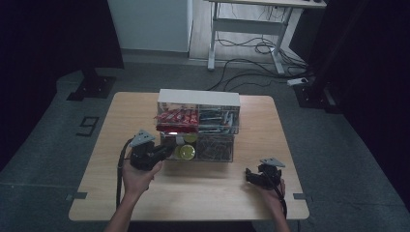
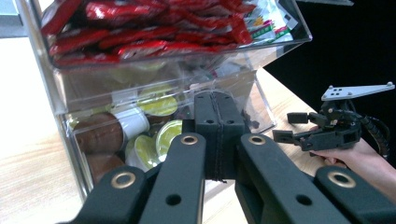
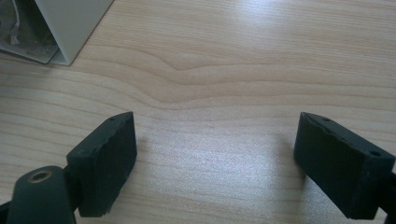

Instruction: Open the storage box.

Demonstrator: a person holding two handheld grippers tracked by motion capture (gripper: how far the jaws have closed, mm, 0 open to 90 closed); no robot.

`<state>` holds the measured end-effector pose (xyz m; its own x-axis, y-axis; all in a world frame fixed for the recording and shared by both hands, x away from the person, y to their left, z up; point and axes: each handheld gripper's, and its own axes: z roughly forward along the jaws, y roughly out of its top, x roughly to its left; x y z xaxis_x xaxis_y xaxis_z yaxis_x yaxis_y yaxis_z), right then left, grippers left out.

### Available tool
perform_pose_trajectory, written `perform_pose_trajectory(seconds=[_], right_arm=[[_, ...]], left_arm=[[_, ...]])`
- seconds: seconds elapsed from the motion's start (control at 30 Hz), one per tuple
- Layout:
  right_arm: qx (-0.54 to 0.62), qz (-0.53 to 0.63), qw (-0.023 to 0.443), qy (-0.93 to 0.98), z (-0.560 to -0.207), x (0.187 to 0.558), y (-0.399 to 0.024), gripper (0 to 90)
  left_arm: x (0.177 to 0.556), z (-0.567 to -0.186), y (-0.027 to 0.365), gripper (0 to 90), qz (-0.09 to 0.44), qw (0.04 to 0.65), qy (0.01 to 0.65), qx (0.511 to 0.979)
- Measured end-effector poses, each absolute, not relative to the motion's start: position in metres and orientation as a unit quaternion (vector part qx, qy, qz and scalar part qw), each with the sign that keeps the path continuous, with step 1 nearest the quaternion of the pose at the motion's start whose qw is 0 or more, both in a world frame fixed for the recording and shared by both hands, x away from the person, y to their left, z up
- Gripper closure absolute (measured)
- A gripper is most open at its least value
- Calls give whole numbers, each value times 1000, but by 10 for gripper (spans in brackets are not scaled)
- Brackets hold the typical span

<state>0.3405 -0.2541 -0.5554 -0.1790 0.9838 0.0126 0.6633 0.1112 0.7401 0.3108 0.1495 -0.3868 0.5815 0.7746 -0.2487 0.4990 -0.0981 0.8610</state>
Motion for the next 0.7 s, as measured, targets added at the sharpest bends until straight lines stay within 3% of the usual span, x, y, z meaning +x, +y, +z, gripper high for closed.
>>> perform_pose_trajectory(seconds=[0.7], right_arm=[[588,314,255,701,-555,340,-254,130]], left_arm=[[328,-365,140,900,130,514,427,733]])
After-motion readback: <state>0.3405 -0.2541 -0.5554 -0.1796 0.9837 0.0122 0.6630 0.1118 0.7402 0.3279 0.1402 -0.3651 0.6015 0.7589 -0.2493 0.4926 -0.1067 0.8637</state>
